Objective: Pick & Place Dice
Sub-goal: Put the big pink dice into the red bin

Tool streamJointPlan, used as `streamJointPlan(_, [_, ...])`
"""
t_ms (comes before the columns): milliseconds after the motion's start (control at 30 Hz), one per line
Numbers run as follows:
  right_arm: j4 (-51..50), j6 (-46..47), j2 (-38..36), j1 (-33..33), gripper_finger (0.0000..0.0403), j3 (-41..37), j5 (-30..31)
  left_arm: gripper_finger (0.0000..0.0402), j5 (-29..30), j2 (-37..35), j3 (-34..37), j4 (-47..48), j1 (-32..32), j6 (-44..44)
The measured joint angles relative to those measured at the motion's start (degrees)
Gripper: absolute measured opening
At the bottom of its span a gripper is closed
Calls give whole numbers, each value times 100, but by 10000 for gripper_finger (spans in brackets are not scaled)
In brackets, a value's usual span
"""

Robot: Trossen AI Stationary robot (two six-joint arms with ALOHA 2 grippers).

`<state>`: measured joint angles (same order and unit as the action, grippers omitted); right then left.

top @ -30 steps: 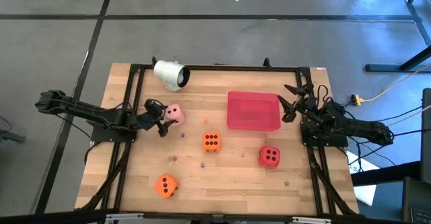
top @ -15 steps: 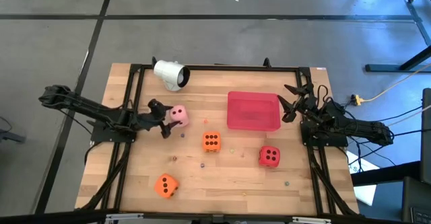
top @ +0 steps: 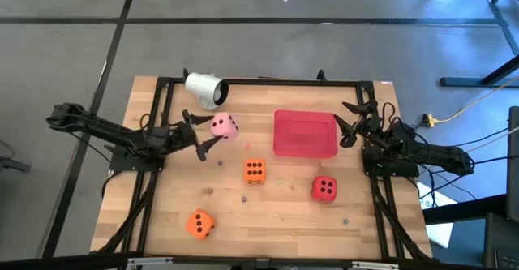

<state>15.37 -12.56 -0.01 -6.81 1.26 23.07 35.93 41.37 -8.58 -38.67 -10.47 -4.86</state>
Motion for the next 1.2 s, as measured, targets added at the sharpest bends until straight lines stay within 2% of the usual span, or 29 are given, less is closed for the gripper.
streamJointPlan(67, [1,0,0,0,268,0,-2,347,-197,94,-33,-274,136,-154])
streamJointPlan(233, [0,0,0,-2,268,0,0,347,-729,650,-655,-146,595,-516])
streamJointPlan(433, [1,0,0,0,268,0,0,347,-1355,1803,-1670,188,1126,-846])
streamJointPlan(633, [-1,0,0,-1,268,0,0,347,-1653,3043,-2381,360,1523,-829])
streamJointPlan(967, [-2,0,0,-1,268,0,0,347,-2263,4996,-3674,289,1807,-927])
streamJointPlan(1200, [0,0,0,0,268,0,-1,347,-2590,5885,-4502,289,1855,-1282])
